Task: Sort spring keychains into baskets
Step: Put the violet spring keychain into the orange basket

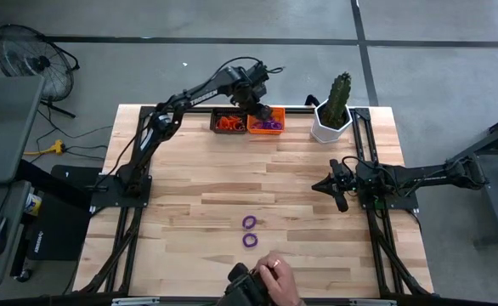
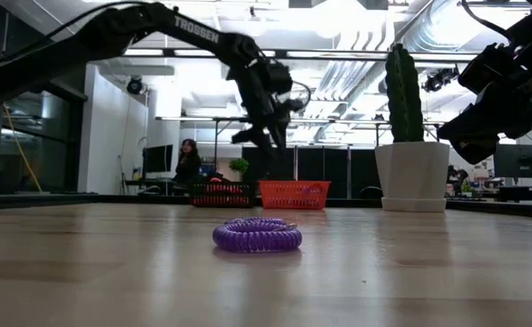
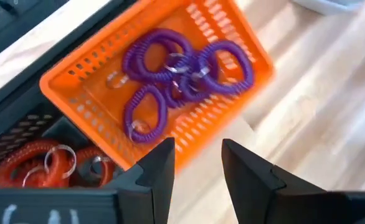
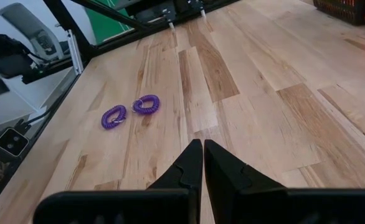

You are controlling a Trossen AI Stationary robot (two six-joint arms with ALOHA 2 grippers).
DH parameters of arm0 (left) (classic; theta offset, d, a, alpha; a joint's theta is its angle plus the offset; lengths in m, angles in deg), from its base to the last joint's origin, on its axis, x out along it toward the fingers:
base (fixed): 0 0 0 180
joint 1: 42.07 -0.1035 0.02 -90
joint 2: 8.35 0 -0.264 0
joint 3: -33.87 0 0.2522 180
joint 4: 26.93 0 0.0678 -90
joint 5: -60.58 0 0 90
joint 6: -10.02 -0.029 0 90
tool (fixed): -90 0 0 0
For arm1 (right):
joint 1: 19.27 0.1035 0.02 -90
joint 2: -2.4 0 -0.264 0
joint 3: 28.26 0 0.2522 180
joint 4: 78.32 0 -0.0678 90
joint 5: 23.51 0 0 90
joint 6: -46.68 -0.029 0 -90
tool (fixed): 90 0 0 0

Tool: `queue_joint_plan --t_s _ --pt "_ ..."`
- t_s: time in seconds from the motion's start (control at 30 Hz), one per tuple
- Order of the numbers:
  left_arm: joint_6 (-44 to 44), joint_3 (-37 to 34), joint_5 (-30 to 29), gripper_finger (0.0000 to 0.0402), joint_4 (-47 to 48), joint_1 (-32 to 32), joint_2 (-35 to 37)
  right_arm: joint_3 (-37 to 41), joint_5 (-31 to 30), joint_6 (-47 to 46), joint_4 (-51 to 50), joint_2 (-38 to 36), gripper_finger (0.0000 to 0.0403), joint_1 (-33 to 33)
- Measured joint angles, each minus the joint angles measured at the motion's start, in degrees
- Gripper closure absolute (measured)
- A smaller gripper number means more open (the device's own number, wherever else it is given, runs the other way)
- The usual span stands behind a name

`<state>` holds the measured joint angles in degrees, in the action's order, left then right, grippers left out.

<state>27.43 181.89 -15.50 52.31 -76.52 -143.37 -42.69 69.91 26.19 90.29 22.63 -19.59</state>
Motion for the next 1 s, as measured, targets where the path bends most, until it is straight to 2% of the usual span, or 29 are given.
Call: queue_joint_plan --t_s 0.17,0.47,0.6,1.0 --pt "-3.4 0.0 -1.3 0.0287 4.1 2.0 2.5 0.0 0.0 0.0 0.0 0.0 0.0391 0.0" --pt "-11.0 0.0 -8.2 0.0371 13.6 9.2 6.9 0.0 0.0 0.0 0.0 0.0 0.0391 0.0" --pt "-13.6 0.1 -9.8 0.0396 18.0 13.4 8.6 0.0 0.0 0.0 0.0 0.0 0.0391 0.0" --pt "-14.5 -0.3 -13.9 0.0397 24.2 29.9 10.6 0.0 0.0 0.0 0.0 0.0 0.0391 0.0"
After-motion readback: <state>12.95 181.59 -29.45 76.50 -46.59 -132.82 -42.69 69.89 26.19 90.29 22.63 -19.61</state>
